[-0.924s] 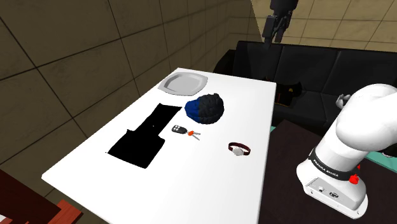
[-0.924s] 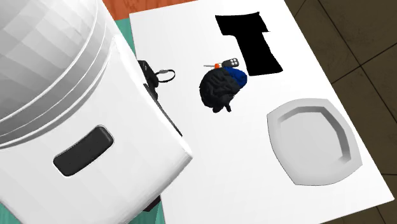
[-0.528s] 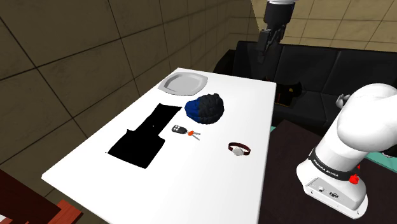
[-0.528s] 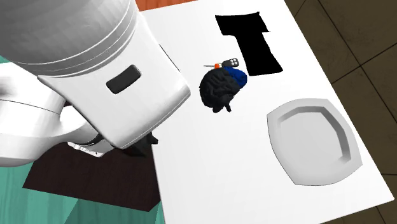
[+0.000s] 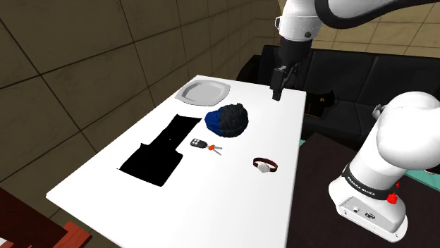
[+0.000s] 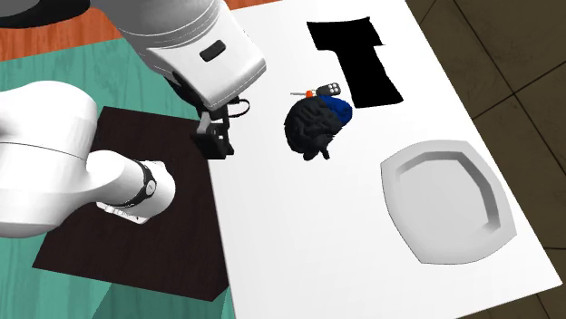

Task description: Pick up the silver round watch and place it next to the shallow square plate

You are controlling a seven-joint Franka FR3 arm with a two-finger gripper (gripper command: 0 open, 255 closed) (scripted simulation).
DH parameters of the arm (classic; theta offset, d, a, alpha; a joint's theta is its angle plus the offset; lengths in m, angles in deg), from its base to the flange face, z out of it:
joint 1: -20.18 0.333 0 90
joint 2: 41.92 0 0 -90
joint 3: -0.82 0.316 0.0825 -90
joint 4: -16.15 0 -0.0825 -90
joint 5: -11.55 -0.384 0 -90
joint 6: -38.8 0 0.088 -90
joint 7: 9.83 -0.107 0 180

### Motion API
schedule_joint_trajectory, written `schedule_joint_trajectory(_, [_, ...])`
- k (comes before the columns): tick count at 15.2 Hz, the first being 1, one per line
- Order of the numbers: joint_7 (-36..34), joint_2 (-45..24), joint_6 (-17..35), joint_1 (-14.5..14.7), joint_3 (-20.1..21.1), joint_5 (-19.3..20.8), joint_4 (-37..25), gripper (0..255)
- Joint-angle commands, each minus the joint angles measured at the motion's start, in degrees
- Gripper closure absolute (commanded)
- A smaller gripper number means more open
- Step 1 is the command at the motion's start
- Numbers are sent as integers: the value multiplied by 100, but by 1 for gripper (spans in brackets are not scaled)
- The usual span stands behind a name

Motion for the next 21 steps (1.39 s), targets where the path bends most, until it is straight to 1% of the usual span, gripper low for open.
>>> schedule_joint_trajectory(1, [-238, -39, 249, 141, 278, -174, 189, 0])
schedule_joint_trajectory(7, [-929, -328, 991, 551, 1133, -670, 585, 0])
schedule_joint_trajectory(11, [-1419, -748, 1561, 763, 1755, -948, 693, 0])
schedule_joint_trajectory(14, [-1809, -1178, 2020, 845, 2254, -1088, 689, 0])
schedule_joint_trajectory(15, [-1893, -1277, 2116, 851, 2362, -1106, 679, 0])
schedule_joint_trajectory(21, [-1930, -1632, 2729, 765, 2547, -1128, 941, 0])
